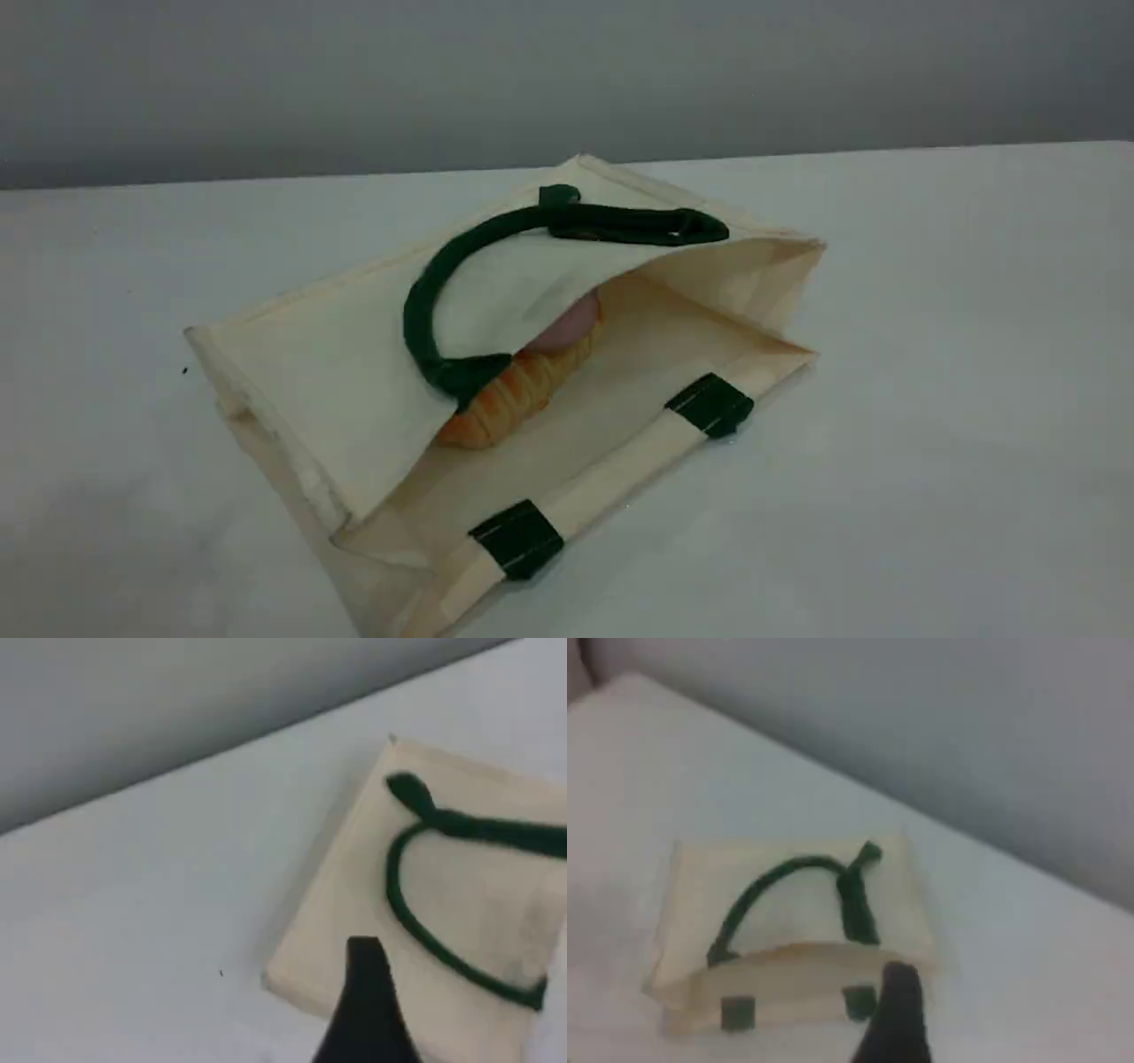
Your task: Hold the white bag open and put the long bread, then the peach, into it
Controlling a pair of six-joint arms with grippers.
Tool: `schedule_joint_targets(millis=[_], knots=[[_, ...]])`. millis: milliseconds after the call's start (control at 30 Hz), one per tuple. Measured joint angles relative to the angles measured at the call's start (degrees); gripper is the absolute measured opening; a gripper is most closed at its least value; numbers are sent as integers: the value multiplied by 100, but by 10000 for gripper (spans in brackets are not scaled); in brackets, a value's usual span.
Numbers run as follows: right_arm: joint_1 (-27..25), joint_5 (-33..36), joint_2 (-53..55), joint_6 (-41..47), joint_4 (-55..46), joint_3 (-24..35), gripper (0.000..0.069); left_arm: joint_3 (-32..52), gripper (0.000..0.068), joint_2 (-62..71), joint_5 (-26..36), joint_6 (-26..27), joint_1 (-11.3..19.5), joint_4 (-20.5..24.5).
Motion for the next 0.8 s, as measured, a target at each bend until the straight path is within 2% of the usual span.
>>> schedule_joint_targets(millis=[167,333,567,800], knots=[[0,-29,-974,0,360,323,557,1196,482,-1207,4,5,-5,-69],[0,-33,-1899,0,529,1093,550,2297,482,-2622,2,5,-5,-69],[0,-66,-2953,-69,499,2842,550,3748,482,-4569,2,10,-5,-81],[0,-1117,-3257,-68,525,4650,550,5234,482,-6233,7,10,-5,-340]])
